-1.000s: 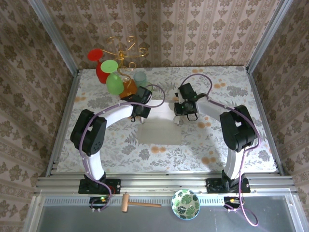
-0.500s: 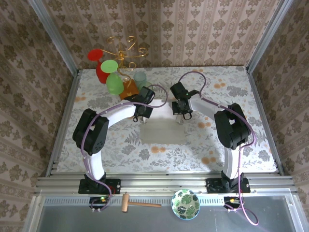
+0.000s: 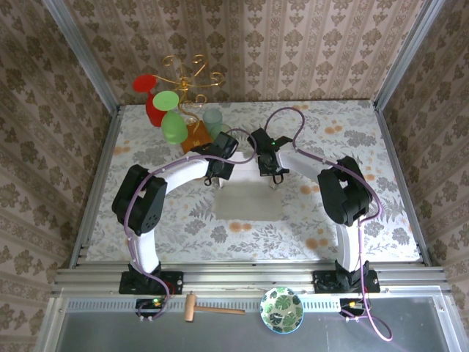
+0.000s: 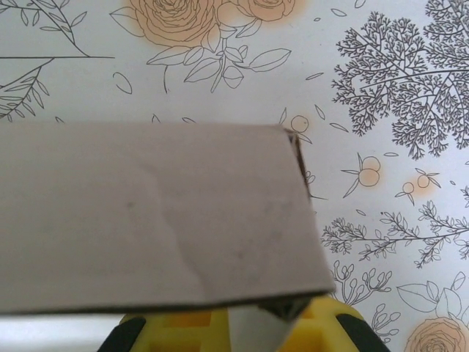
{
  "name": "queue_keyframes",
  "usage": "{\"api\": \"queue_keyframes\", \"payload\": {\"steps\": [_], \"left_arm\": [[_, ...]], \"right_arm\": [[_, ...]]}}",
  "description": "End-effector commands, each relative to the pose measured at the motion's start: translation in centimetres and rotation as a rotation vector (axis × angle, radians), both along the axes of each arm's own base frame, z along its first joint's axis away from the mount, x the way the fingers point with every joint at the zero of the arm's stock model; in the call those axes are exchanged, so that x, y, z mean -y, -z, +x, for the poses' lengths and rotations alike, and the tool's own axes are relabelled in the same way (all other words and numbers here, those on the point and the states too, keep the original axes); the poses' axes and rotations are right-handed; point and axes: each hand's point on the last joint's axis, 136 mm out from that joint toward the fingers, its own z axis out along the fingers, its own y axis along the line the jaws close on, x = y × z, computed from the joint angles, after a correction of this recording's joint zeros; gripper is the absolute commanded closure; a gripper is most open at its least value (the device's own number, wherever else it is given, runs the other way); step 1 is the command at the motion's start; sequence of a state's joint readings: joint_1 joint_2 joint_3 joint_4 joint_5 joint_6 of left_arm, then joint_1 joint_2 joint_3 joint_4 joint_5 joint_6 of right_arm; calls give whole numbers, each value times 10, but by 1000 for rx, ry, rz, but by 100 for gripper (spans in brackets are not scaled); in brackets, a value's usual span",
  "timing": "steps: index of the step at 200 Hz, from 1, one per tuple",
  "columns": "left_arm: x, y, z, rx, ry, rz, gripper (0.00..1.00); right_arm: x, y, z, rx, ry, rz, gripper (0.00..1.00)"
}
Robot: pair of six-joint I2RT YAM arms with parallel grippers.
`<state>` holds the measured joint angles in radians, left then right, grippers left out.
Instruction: Fold the paper box
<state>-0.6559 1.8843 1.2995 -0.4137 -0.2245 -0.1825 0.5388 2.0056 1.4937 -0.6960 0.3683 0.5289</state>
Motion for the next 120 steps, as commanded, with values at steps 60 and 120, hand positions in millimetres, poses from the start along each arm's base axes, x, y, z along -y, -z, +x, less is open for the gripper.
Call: {"api": "queue_keyframes", "payload": {"steps": [60,120], "left_arm": [[-17,24,-14,-89,-59,76,100],[-17,24,-15,-95,-68,68,100]], "right_arm": [[28,-6,-12,32,34,-224,100],[14,5,-13,42,-14,-102,100]]}}
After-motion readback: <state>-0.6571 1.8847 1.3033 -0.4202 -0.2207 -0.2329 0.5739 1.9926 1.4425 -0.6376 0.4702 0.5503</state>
